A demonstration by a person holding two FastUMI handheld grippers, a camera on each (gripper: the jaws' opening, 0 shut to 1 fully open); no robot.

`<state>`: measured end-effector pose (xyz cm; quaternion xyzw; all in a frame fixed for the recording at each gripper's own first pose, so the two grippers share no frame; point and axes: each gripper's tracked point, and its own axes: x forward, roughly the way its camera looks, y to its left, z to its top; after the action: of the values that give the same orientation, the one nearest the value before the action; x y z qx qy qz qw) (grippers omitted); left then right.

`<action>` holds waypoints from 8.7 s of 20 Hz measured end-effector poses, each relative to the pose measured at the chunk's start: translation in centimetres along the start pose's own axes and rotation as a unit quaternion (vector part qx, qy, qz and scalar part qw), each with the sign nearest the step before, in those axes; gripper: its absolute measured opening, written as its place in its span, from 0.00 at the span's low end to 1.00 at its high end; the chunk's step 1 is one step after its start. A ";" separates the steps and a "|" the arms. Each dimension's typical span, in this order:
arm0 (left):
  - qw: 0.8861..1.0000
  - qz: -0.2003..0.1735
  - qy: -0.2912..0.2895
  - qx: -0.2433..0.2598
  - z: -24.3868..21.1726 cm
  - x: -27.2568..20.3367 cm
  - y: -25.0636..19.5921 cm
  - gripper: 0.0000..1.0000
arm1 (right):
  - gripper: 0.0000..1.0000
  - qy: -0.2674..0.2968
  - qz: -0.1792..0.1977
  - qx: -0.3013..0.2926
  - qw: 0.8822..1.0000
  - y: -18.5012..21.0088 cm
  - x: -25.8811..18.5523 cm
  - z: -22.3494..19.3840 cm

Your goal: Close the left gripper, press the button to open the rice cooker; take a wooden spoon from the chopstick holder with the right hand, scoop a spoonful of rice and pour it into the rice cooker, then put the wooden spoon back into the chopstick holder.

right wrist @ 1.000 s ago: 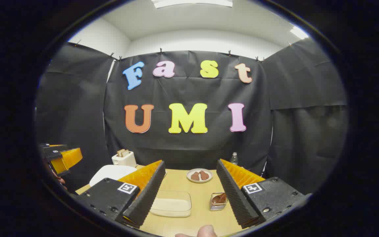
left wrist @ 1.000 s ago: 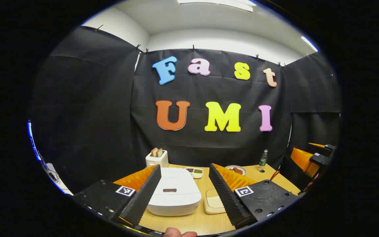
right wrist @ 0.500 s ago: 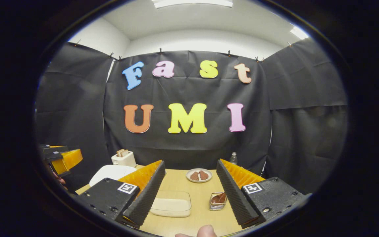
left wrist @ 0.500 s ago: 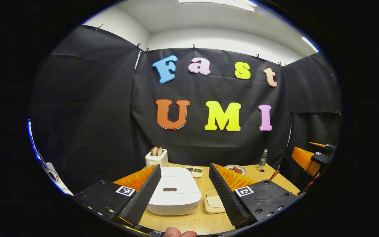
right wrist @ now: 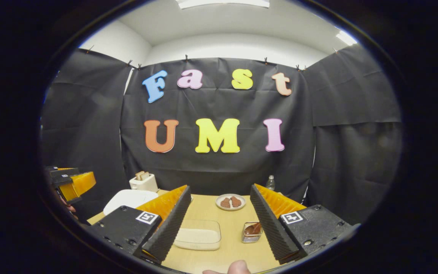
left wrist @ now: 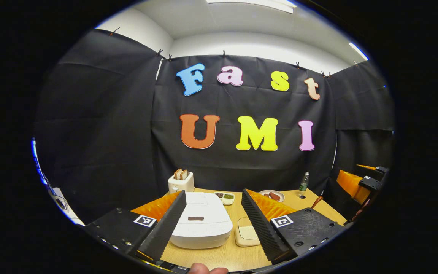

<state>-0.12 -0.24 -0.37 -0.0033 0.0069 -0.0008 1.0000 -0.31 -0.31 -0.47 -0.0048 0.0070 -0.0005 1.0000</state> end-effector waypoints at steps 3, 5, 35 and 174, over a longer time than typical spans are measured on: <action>1.000 -0.004 0.010 -0.003 -0.6 0.2 -0.2 0.95 | 1.00 0.003 -0.002 -0.001 1.000 -0.7 0.5 -0.1; 1.000 -0.003 0.024 -0.003 -1.4 0.3 0.0 0.94 | 1.00 0.009 -0.002 -0.004 1.000 -1.0 0.9 -0.3; 0.935 0.025 0.348 -0.061 -17.2 15.2 6.2 0.00 | 1.00 0.108 -0.014 0.034 0.993 -10.1 12.9 -6.9; 0.996 0.038 0.081 -0.001 -3.2 4.4 6.8 0.95 | 0.10 0.240 0.061 0.516 0.820 0.1 20.0 -21.3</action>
<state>4.20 6.57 -3.67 -0.0039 0.0879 0.0369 0.9954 19.43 -0.42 -22.02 0.5130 0.2459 0.0562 0.8205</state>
